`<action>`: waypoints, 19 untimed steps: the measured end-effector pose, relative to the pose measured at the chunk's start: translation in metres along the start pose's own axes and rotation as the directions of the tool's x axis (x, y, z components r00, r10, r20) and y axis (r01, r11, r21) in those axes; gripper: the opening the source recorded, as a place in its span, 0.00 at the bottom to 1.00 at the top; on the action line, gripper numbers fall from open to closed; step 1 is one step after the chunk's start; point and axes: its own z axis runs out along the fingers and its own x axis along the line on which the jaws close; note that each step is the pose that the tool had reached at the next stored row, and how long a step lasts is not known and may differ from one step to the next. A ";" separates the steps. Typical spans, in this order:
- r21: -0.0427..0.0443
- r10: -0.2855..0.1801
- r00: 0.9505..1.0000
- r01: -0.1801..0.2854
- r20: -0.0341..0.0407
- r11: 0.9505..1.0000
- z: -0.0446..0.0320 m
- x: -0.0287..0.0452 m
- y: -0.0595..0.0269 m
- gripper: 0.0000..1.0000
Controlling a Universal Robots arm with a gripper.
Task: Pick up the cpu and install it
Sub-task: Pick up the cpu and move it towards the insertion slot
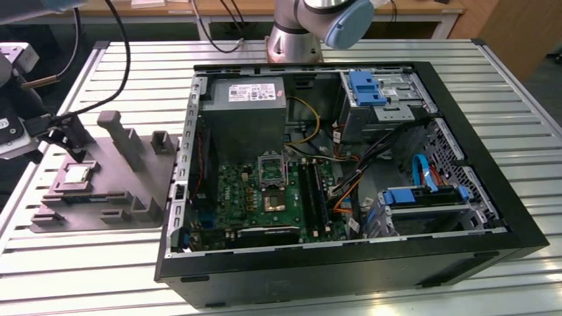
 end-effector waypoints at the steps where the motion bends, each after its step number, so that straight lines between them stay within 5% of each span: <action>1: 0.000 0.001 1.000 -0.001 0.000 1.000 0.0018 0.0000 -0.0001 0.73; 19: -0.001 0.042 0.999 -0.042 0.002 0.999 0.0345 -0.0007 -0.0044 0.73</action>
